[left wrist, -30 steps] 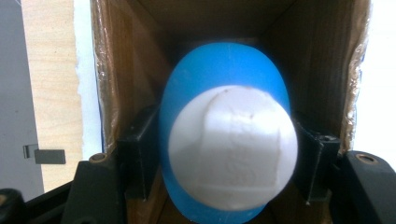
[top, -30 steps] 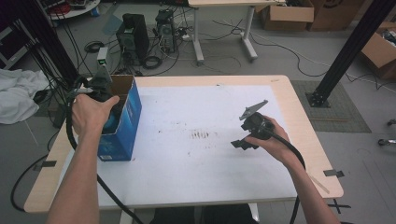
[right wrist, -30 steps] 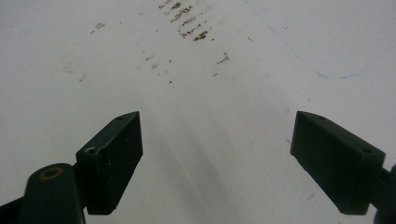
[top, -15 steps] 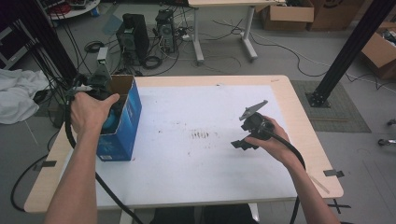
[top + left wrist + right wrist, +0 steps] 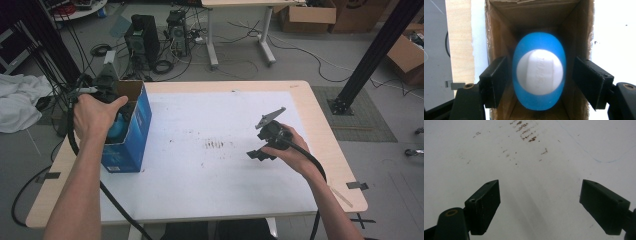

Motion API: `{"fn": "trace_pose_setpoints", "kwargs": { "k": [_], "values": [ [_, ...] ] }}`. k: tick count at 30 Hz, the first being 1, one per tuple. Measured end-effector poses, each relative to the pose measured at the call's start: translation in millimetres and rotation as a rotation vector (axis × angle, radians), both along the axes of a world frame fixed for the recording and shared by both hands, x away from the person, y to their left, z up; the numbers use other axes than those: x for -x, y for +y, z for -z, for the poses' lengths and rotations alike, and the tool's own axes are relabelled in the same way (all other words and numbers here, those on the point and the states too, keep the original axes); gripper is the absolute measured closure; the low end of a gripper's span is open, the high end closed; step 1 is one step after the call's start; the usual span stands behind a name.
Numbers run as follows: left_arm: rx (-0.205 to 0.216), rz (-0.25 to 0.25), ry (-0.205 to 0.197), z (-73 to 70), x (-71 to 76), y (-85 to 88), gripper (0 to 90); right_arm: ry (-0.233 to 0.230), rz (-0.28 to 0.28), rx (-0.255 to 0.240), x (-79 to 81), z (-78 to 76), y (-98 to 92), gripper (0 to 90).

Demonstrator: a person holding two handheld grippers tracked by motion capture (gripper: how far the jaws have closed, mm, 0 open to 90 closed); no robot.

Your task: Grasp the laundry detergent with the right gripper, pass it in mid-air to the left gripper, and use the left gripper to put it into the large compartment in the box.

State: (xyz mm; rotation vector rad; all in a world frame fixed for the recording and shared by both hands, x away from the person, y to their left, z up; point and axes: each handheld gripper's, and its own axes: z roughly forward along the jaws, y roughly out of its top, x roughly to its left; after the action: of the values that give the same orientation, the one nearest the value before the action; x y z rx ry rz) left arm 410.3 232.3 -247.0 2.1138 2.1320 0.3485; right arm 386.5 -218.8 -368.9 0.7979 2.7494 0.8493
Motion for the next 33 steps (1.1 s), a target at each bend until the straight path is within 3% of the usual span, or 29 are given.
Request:
{"fn": "trace_pose_setpoints", "kwargs": {
  "k": [13, 16, 28, 33],
  "values": [
    [-0.008, 0.027, -0.019, -19.8, -1.3, -7.4, 26.7, -0.001, 0.002, 0.003, -0.1, -1.0, -0.9, 16.8],
    [-0.018, 0.032, -0.025, -27.1, -1.9, -11.1, 22.1, 0.000, 0.000, 0.005, -0.5, -0.5, -0.7, 16.8],
    [-0.038, 0.141, -0.077, -57.4, -3.0, -45.5, 18.4, 0.001, 0.002, 0.008, -0.4, -1.7, 0.4, 16.8],
    [-0.047, 0.224, -0.082, -64.9, -3.9, -66.2, 17.4, -0.001, 0.003, 0.007, -0.1, -2.6, -1.3, 16.8]
  ]
}}
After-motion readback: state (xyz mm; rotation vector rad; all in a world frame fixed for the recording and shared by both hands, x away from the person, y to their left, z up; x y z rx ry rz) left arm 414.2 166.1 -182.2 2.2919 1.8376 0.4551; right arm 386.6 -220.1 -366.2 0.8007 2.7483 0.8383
